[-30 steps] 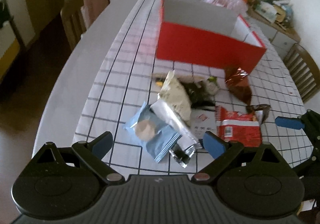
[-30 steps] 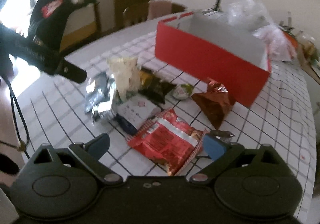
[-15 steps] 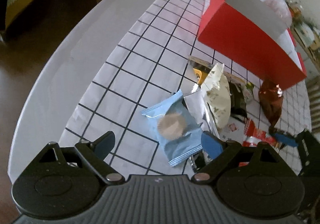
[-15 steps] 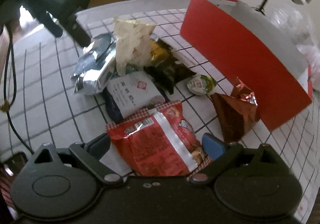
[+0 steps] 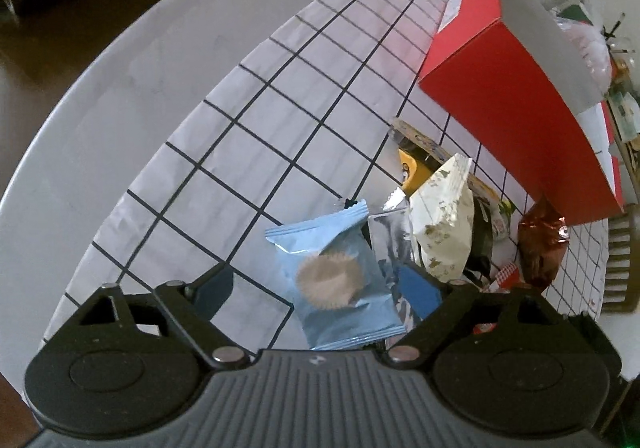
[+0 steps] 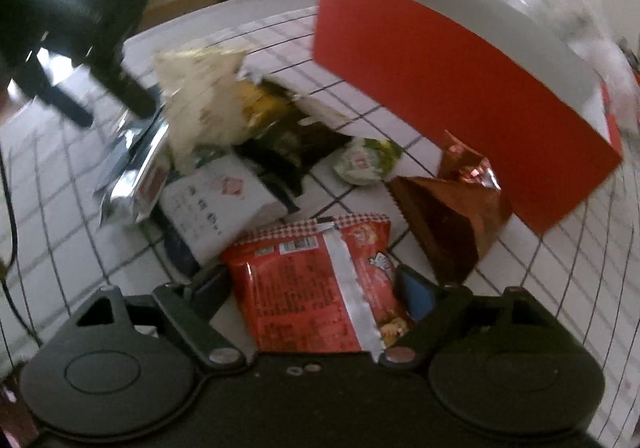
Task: Organize snacks
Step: 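Lower the left tool onto the blue cookie packet while the right tool lowers onto the red chip bag, then close both tools on their packets and carry them over the red box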
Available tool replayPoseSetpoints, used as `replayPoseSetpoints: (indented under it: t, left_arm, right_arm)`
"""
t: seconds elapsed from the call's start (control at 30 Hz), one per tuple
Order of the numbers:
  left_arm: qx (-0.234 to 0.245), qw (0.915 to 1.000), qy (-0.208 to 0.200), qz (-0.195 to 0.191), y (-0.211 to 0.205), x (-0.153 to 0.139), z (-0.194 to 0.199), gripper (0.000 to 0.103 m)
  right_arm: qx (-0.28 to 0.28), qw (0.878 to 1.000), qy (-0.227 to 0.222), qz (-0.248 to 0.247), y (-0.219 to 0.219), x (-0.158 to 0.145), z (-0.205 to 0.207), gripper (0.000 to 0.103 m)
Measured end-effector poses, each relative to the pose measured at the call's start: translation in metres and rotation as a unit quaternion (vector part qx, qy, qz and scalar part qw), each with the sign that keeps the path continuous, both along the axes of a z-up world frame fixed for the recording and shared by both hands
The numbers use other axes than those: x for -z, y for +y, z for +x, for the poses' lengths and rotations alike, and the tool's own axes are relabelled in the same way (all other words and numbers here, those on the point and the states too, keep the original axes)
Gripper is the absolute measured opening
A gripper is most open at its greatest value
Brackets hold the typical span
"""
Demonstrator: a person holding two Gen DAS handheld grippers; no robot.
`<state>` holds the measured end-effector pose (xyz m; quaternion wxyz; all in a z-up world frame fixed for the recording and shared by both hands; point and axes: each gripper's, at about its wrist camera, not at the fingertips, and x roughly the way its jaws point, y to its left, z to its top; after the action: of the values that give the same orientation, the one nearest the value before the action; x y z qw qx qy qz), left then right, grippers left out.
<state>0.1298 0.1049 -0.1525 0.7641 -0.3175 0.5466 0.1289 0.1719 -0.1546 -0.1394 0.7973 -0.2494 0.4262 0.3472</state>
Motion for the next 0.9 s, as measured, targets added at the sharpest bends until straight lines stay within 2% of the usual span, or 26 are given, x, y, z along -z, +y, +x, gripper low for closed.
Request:
replayPoseSetpoints:
  t: [0.23, 0.3, 0.5, 0.9]
  left_arm:
    - [-0.005, 0.9999, -0.002, -0.009, -0.003, 0.004, 0.003, 0.079]
    - [0.0, 1.0, -0.003, -0.009, -0.005, 0.003, 0.004, 0.062]
    - [0.014, 0.9995, -0.02, -0.017, -0.006, 0.0, 0.002, 0.047]
    - [0.017, 0.999, -0.035, -0.022, 0.003, -0.002, -0.007, 0.046]
  right_arm:
    - [0.05, 0.999, 0.002, 0.018, -0.002, -0.006, -0.008, 0.077]
    - [0.059, 0.998, 0.003, 0.022, -0.003, -0.008, -0.01, 0.076]
    - [0.079, 0.997, -0.002, 0.023, -0.003, -0.011, -0.013, 0.074]
    - [0.108, 0.994, -0.01, 0.034, -0.004, -0.023, -0.02, 0.073]
